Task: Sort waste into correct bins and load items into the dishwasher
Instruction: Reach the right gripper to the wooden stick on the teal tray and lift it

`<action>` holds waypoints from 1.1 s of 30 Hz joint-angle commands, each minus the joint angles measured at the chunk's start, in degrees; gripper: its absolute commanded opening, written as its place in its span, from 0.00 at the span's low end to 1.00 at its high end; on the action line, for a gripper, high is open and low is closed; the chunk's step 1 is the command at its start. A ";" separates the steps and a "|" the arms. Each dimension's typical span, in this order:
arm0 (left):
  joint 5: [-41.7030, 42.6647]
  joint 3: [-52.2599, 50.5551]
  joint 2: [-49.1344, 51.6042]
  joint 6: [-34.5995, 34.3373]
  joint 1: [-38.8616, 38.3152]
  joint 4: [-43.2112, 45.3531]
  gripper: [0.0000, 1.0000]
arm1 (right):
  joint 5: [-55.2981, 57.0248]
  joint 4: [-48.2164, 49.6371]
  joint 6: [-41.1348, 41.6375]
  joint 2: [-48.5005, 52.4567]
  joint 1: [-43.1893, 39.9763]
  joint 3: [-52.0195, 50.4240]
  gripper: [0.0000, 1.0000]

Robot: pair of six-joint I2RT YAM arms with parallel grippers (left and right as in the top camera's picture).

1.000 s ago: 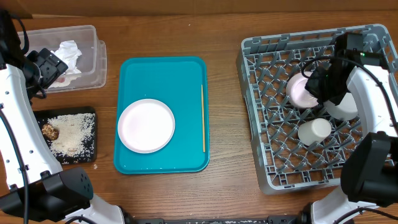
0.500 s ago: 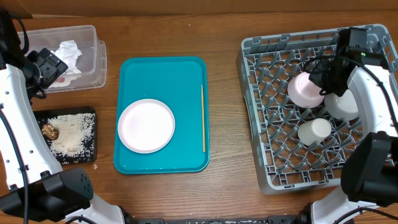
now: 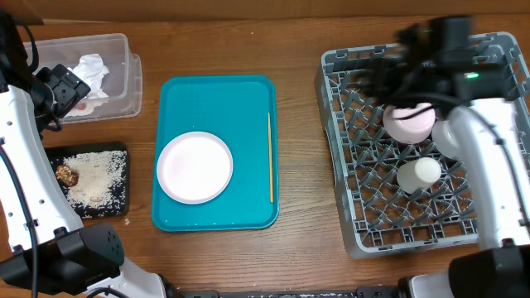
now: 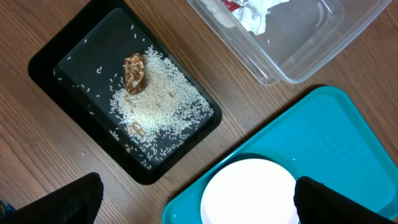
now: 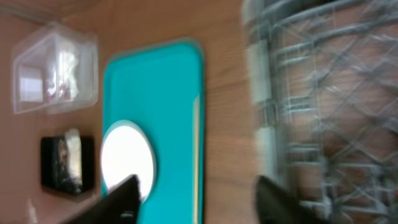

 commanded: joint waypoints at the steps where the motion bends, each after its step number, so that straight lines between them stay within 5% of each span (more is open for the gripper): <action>1: 0.09 -0.20 0.52 -0.98 -0.13 -0.13 1.00 | 9.33 0.11 5.20 2.64 11.32 0.66 0.66; 8: 0.09 -0.20 0.52 -0.96 -0.13 -0.13 1.00 | 29.75 4.11 17.62 14.34 31.85 0.66 0.66; 12: 0.09 -0.20 0.52 -0.98 -0.13 -0.13 1.00 | 35.67 5.40 21.70 21.40 36.76 0.66 0.65; 33: 0.07 -0.20 0.52 -0.96 -0.13 -0.13 1.00 | 34.18 7.98 24.48 34.29 38.14 0.59 0.54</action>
